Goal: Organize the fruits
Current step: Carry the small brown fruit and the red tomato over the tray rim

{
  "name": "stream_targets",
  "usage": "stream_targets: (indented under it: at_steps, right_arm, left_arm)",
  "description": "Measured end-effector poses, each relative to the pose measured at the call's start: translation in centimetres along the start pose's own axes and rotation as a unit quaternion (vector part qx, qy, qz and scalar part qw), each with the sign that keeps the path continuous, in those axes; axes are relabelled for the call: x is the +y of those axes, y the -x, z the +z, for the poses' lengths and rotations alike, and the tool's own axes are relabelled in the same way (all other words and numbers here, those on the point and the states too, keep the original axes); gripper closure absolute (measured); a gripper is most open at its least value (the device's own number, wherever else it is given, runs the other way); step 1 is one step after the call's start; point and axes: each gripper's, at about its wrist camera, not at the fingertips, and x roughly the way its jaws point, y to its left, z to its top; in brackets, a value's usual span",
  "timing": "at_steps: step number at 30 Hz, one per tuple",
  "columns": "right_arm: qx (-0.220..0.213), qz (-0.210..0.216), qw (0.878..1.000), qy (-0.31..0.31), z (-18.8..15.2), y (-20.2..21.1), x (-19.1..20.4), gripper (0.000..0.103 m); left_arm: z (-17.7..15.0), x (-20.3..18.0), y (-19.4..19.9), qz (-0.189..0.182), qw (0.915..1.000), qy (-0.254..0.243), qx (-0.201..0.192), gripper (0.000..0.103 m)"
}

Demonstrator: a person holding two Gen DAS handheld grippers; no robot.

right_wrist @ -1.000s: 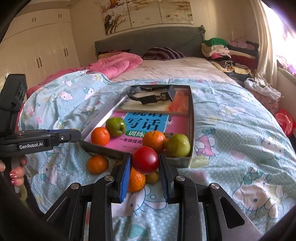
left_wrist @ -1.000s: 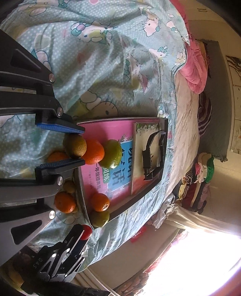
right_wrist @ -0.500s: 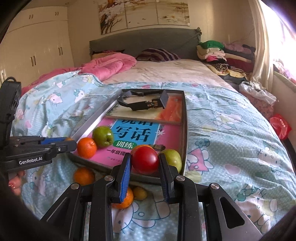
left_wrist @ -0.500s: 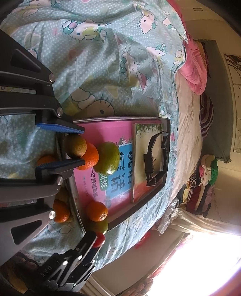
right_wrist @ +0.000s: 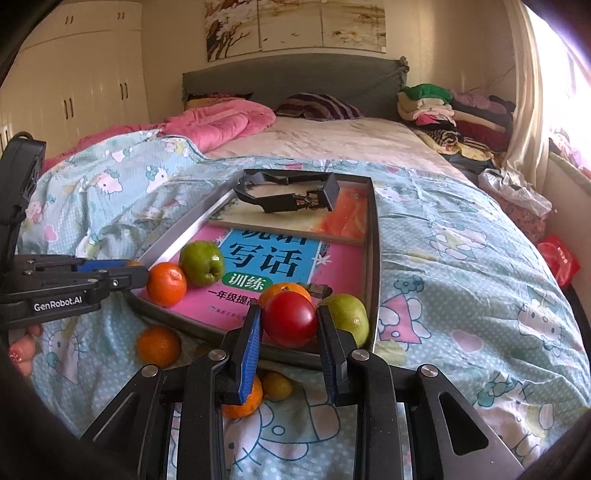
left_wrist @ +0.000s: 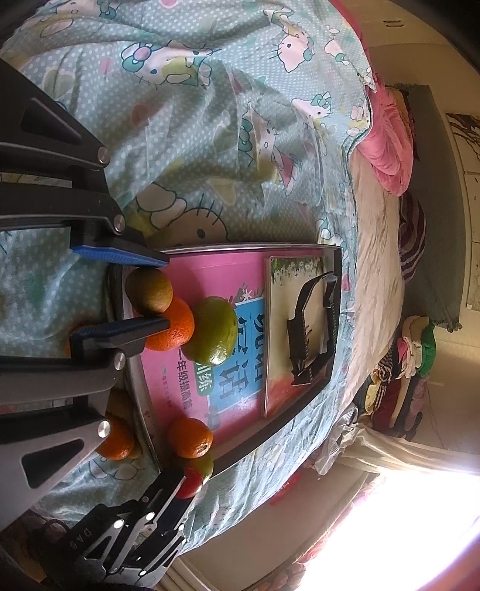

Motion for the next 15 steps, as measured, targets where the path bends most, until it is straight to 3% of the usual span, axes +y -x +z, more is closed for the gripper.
stream_targets:
  at_steps: [10,15]
  right_arm:
    - [-0.013,-0.023,0.999,0.023,0.06,0.04,0.3,0.073]
    - [-0.019,-0.004,1.0,0.022,-0.1,0.38,0.56,0.073]
  left_arm:
    - [0.15,0.1,-0.15,0.002,1.0,0.002,-0.001,0.075]
    - [0.28,-0.06,-0.34,0.0,1.0,0.001,-0.002,0.075]
